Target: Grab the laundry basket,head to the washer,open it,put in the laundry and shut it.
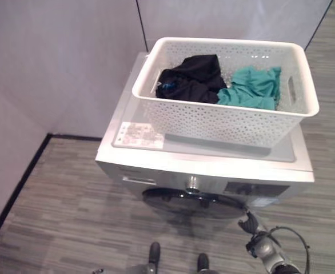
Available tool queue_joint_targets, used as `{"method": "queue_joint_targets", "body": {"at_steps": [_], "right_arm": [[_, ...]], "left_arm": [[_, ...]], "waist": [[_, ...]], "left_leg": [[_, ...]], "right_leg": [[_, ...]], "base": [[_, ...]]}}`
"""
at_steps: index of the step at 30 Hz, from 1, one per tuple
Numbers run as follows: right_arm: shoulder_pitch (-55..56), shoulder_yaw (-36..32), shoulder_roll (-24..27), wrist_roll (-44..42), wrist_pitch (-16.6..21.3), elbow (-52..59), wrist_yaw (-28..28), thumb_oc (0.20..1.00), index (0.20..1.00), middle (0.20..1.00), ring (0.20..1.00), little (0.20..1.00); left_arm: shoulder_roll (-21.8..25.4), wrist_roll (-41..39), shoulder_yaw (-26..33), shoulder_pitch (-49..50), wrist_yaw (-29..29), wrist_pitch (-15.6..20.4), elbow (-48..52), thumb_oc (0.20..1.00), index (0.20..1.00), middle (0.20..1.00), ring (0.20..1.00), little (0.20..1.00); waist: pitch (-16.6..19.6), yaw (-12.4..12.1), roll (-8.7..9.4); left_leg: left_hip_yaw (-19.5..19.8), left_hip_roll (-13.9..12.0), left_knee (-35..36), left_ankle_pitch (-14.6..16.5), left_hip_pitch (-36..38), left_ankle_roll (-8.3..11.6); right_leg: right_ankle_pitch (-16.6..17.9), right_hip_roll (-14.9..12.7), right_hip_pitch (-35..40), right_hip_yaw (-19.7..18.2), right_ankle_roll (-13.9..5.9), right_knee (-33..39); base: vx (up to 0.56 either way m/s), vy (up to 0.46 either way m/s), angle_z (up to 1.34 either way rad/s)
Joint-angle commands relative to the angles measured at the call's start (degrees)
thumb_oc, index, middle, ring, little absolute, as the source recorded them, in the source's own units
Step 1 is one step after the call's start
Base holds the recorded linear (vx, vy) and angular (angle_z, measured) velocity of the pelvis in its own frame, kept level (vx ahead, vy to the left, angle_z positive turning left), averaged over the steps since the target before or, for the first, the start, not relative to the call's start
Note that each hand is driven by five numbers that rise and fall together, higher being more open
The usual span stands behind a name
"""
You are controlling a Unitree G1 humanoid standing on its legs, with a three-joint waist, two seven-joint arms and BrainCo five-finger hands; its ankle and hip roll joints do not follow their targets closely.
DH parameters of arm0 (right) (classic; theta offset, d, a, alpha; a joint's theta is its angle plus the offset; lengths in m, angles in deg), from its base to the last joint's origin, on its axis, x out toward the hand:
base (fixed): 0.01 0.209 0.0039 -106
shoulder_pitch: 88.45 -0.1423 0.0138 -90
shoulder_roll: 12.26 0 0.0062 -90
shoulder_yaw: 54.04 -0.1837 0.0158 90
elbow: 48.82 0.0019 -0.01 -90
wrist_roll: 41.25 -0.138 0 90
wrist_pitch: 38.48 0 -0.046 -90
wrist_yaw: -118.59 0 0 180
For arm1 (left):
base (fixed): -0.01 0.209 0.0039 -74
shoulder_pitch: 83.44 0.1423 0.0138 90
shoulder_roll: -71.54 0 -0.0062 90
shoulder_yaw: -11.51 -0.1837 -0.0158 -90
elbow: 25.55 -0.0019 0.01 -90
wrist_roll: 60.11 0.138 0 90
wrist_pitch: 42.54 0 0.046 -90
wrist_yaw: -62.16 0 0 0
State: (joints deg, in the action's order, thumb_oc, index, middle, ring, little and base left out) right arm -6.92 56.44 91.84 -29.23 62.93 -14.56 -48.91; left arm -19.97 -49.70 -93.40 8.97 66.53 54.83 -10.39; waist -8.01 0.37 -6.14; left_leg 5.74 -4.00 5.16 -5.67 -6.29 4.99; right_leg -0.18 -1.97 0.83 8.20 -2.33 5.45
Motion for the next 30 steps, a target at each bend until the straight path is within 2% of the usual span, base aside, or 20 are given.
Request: {"method": "queue_joint_targets", "body": {"at_steps": [1,18,19,20,27,28,30], "right_arm": [[-4.13,-0.58,2.29,-1.55,0.94,-0.80,1.66,1.000,1.000,1.000,1.000,1.000],[-7.72,1.26,1.67,-1.58,1.03,-1.63,2.75,1.000,1.000,1.000,1.000,1.000],[-7.90,1.34,1.57,-1.53,1.05,-1.94,2.85,0.934,0.934,0.934,0.934,0.934],[-7.87,1.30,1.55,-1.42,0.99,-1.50,2.85,0.589,0.589,0.589,0.589,0.589],[-9.09,1.77,1.86,-0.76,0.66,0.02,3.32,0.517,0.517,0.517,0.517,0.517],[-9.59,1.78,2.03,-0.67,0.58,0.06,3.42,0.470,0.470,0.470,0.470,0.470],[-10.08,1.85,2.04,-0.70,0.53,-0.52,3.56,0.435,0.435,0.435,0.435,0.435]], "left_arm": [[-0.73,-2.39,-3.88,-3.32,0.58,0.42,-3.11,1.000,1.000,1.000,1.000,1.000],[-0.85,-0.97,-6.19,-3.86,1.79,0.50,-2.70,1.000,1.000,1.000,1.000,1.000],[-0.90,-1.00,-6.18,-3.84,1.83,0.55,-2.77,1.000,1.000,1.000,1.000,1.000],[-0.84,-1.85,-5.43,-3.71,1.65,0.52,-2.93,1.000,1.000,1.000,1.000,1.000],[-0.81,-2.41,-5.11,-3.70,1.74,0.57,-2.79,1.000,1.000,1.000,1.000,1.000],[-0.89,-2.66,-5.27,-3.62,1.72,0.65,-2.69,1.000,1.000,1.000,1.000,1.000],[-0.91,-2.84,-5.35,-3.65,1.74,0.70,-2.66,1.000,1.000,1.000,1.000,1.000]], "waist": [[-0.27,-2.06,1.56],[-0.57,-2.54,0.75],[-0.58,-2.59,0.68],[-0.64,-2.75,0.59],[-1.37,-2.76,-0.08],[-1.54,-2.78,-0.43],[-1.64,-2.81,-0.68]], "left_leg": [[-0.63,2.27,-1.38,2.00,0.35,-1.79],[-0.65,2.64,-1.30,2.24,-0.21,-2.22],[-0.77,2.69,-1.26,2.30,-0.15,-2.22],[-0.81,2.66,-1.22,2.28,-0.13,-2.18],[-0.73,2.83,-1.17,2.20,-0.16,-2.18],[-0.78,2.87,-1.16,2.11,-0.21,-2.17],[-0.81,2.92,-1.15,2.02,-0.33,-2.18]], "right_leg": [[-3.26,-1.39,-2.14,-4.76,-0.57,-3.27],[-2.70,-1.54,-2.94,-6.01,-0.68,-2.65],[-2.73,-1.53,-2.92,-5.96,-0.75,-2.64],[-3.00,-1.61,-2.94,-5.62,-0.81,-2.93],[-3.19,-1.81,-3.63,-5.39,-0.77,-4.03],[-3.12,-1.86,-3.78,-5.33,-0.81,-3.98],[-3.05,-1.88,-3.82,-5.32,-0.85,-3.82]], "base": [[0.00,0.000,0.00],[0.00,0.001,0.00],[0.00,0.000,0.00],[0.00,0.000,0.00],[0.00,0.000,0.00],[0.00,0.000,0.00],[0.00,0.000,0.00]]}}
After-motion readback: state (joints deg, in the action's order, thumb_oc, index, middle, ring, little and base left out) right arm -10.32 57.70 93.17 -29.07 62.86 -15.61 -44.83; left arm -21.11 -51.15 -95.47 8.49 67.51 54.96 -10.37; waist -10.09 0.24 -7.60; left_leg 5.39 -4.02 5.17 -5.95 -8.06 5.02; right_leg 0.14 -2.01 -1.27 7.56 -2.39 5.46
